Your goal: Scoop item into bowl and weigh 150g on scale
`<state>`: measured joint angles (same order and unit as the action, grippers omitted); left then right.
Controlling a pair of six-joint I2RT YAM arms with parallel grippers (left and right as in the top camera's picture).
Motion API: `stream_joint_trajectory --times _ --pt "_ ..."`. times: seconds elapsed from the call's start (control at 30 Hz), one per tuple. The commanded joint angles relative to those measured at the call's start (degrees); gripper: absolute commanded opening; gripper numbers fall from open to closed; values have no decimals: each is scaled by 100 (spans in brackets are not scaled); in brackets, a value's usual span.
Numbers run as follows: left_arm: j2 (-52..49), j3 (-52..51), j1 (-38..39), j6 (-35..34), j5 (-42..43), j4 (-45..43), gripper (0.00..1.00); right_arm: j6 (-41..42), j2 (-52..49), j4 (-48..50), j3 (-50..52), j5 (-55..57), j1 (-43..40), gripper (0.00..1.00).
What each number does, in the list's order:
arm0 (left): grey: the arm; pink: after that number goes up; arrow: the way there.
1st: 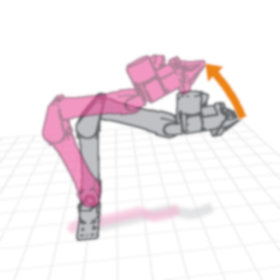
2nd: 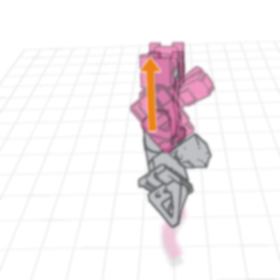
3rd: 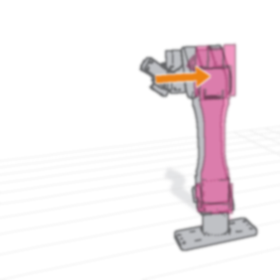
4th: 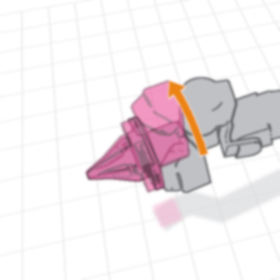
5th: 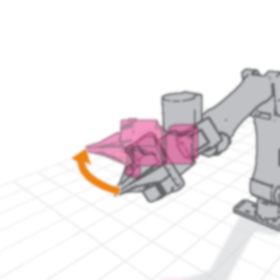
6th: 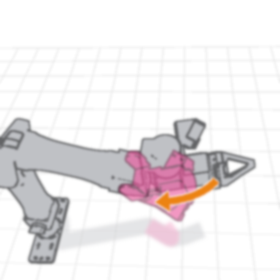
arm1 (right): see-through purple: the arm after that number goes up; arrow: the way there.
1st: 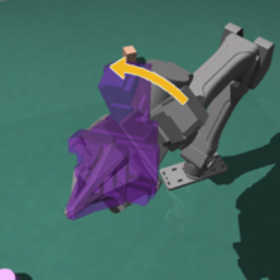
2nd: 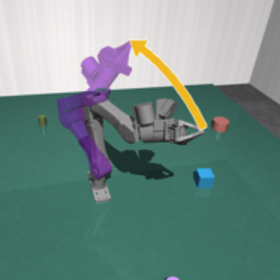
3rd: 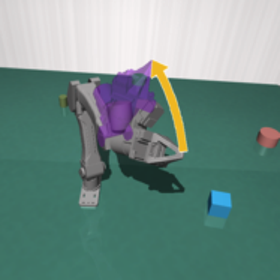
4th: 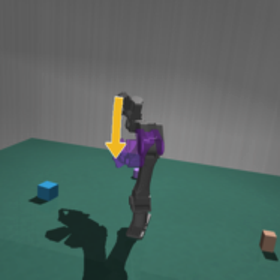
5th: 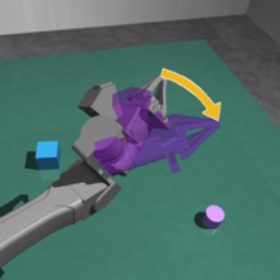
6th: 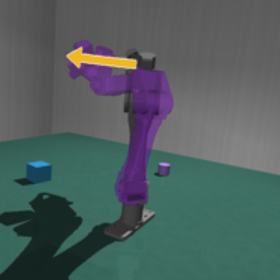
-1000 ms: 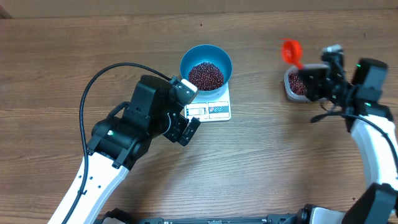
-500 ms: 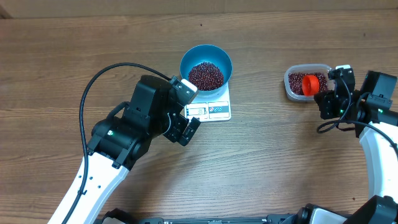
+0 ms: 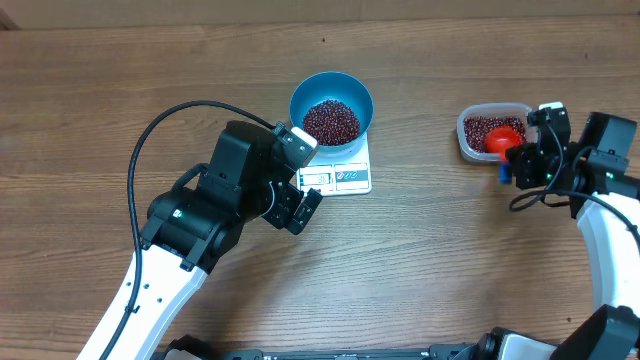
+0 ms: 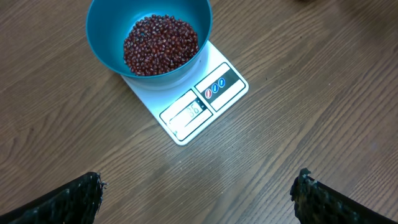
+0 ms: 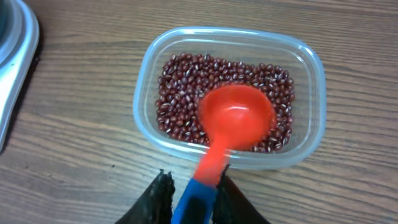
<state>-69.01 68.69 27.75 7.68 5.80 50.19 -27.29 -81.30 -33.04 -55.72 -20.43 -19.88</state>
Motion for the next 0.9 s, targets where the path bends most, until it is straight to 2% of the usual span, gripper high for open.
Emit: stream_joint_trajectory --times 0.0,0.03,0.23,0.3,0.33,0.37,0.53,0.63,0.67,0.73,0.8,0.87 --pt "2 -7 -20 109 0 -2 99 0 -90 170 13 22 -2 20" --pt "2 -7 -20 109 0 -2 100 2 -98 238 13 20 -2 5" --pt "2 -7 -20 109 0 -2 100 35 -103 293 13 -17 -2 4" --pt "2 -7 -20 109 0 -2 100 201 -103 293 13 -17 -2 21" --pt "2 -7 -20 109 0 -2 100 341 -103 275 13 -17 -2 25" --pt "2 -7 -20 109 0 -2 100 472 -103 251 13 -17 -2 25" --pt "2 -7 -20 109 0 -2 100 2282 -103 -146 17 -76 -2 22" --pt "2 -7 -20 109 0 -2 100 2822 -103 -267 17 -682 -2 28" --pt "2 -7 -20 109 0 -2 100 2931 -103 -238 17 -935 -2 34" --pt "2 -7 -20 109 0 -2 100 3176 -103 -157 17 -1311 -2 66" --pt "2 -7 -20 109 0 -2 99 3495 -103 -81 17 -1690 -2 87" --pt "2 -7 -20 109 0 -2 100 3517 -103 4 17 -2068 -2 100"
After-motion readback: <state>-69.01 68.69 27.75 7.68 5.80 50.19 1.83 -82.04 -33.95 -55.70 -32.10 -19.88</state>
